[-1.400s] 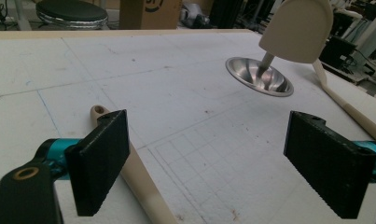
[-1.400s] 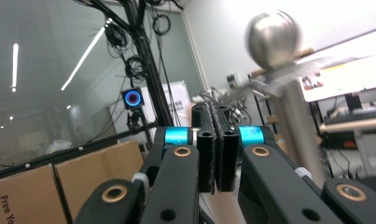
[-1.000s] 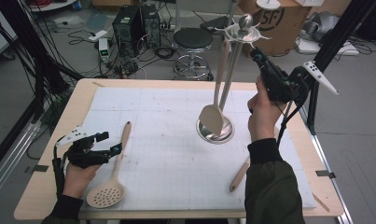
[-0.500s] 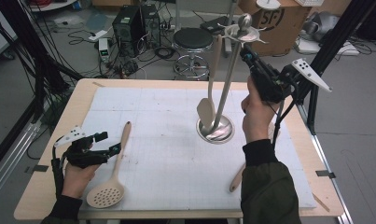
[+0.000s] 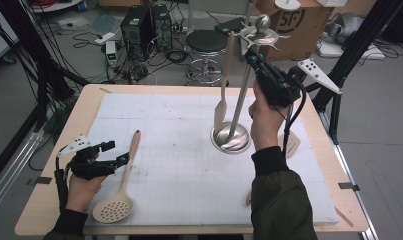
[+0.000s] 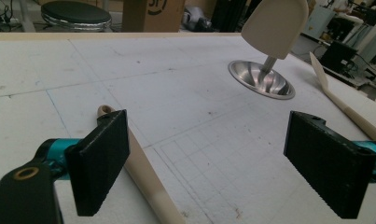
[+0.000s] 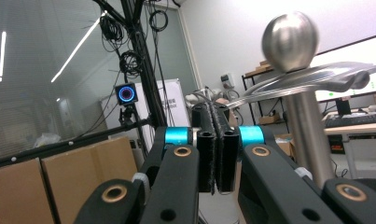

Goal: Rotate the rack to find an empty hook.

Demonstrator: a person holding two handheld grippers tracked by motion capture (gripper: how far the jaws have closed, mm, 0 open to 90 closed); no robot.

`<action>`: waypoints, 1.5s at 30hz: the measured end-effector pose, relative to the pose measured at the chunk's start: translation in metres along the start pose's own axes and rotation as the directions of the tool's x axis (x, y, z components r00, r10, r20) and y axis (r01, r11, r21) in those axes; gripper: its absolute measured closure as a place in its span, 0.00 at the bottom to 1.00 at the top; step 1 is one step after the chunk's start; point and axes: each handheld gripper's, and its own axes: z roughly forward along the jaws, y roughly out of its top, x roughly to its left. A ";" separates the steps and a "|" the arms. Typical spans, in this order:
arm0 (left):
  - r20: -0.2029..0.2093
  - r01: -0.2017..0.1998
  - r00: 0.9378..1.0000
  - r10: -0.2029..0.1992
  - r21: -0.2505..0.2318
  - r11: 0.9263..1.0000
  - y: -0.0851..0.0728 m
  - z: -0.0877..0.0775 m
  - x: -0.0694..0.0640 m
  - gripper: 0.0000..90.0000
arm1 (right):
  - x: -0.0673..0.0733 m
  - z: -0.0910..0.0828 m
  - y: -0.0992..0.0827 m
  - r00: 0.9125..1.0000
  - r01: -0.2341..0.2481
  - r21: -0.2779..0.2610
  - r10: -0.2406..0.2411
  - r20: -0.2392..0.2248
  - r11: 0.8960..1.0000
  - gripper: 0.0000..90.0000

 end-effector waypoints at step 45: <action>-0.032 0.008 0.999 -0.008 -0.008 1.000 -0.002 -0.004 0.007 0.17 | -0.031 -0.078 -0.032 0.992 -0.018 0.099 0.005 0.125 0.995 0.51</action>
